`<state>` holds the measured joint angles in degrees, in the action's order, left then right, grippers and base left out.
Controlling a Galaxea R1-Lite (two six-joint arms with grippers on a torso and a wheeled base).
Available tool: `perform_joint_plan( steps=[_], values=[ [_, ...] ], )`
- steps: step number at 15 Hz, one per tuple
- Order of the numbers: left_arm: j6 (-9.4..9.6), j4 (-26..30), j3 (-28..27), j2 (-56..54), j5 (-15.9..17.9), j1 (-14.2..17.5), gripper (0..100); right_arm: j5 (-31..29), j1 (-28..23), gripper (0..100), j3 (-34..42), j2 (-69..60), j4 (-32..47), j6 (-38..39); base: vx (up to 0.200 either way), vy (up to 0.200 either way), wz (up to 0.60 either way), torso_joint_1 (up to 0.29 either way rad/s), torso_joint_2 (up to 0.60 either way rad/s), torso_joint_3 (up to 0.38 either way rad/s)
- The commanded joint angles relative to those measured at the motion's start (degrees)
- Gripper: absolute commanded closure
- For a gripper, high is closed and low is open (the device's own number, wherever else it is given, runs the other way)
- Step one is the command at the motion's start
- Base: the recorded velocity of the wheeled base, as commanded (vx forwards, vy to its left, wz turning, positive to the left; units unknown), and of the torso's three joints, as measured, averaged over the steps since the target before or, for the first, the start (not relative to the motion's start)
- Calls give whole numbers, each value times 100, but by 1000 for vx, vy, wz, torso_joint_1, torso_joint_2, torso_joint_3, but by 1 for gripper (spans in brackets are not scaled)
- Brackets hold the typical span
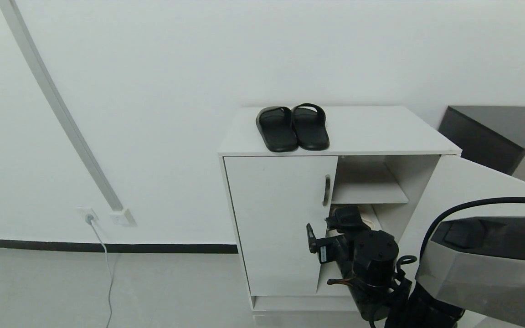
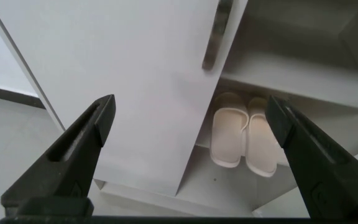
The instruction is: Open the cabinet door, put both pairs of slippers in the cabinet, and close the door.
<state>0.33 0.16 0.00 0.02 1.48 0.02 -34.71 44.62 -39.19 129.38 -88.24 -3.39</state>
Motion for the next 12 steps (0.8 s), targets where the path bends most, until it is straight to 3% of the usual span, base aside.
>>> perform_joint_plan(
  steps=[1, 12],
  values=[
    [2, 2, 0, 6, 2, -2, 100, -1, 3, 0, 8, 8, -1, -4, 0, 0, 0, 222, -530, -315],
    [2, 2, 0, 6, 2, -2, 100, -1, 3, 0, 35, 52, -1, -4, 0, 0, 0, 241, -558, -318]
  ],
)
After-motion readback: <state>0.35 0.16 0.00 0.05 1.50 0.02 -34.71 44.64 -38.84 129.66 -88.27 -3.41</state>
